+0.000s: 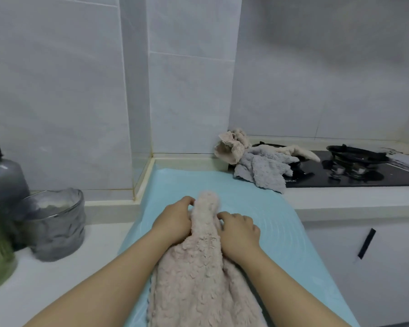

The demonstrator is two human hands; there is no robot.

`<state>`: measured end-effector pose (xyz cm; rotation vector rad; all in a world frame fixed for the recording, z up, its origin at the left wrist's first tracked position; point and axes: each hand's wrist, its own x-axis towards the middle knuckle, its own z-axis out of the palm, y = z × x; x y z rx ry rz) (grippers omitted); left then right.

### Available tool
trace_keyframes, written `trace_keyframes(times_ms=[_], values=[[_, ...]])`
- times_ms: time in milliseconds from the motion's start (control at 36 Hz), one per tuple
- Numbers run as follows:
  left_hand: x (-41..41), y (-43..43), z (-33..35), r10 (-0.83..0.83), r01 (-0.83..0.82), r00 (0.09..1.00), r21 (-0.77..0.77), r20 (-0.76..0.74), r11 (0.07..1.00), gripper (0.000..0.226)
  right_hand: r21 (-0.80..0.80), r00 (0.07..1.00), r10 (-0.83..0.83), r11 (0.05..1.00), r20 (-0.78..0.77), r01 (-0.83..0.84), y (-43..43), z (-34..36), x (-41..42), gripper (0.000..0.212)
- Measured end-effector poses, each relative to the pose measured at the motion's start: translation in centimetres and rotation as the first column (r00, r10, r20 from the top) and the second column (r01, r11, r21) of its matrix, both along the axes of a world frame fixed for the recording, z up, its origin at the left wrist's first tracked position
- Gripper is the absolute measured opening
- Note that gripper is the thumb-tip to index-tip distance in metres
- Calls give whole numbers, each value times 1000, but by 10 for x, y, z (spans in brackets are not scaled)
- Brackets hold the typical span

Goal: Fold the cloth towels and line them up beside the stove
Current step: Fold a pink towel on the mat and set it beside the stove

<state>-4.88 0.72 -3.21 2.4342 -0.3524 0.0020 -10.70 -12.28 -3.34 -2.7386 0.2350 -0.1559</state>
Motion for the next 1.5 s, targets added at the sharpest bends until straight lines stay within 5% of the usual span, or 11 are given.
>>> trace_keyframes(times_ms=[139, 333, 444, 528, 667, 833, 972, 1111, 1250, 1417, 1500], values=[[23, 2, 7, 207, -171, 967, -223, 147, 960, 21, 194, 981, -13, 981, 192, -25, -5, 10, 25, 27], [50, 9, 15, 409, -353, 839, -214, 358, 911, 26, 259, 847, -237, 958, 477, 122, -38, 27, 71, 23], [62, 7, -5, 251, -265, 941, 32, 225, 964, 35, 215, 918, -244, 960, 313, 182, -46, 6, 83, 16], [67, 7, -7, 238, -248, 958, 40, 162, 968, 41, 153, 966, -155, 980, 205, 125, -48, -7, 89, 28], [71, 11, -3, 239, -245, 956, 15, 168, 969, 48, 166, 968, -20, 986, 252, -23, -53, -7, 97, 34], [75, 14, 8, 267, -262, 931, -53, 248, 964, 50, 254, 891, -195, 963, 409, 94, -74, -2, 96, 27], [74, 12, -4, 194, -217, 975, 283, 107, 934, 38, 182, 944, -254, 959, 210, 218, -82, -10, 96, 25], [58, 20, 15, 169, -172, 985, 164, 30, 971, 51, 144, 958, -234, 967, 164, 211, -71, 7, 77, 41], [8, 40, 23, 86, -88, 962, -7, 260, 996, 10, 140, 984, -27, 990, 174, 2, -54, 27, 39, 9], [-35, 70, -1, -193, 194, 976, -5, 100, 981, 22, 230, 967, 256, 940, 14, -252, -49, 19, -22, 11], [-38, 74, -9, -255, 247, 962, 84, 93, 965, 40, 121, 945, 320, 943, -66, -311, -56, 4, -37, 32]])
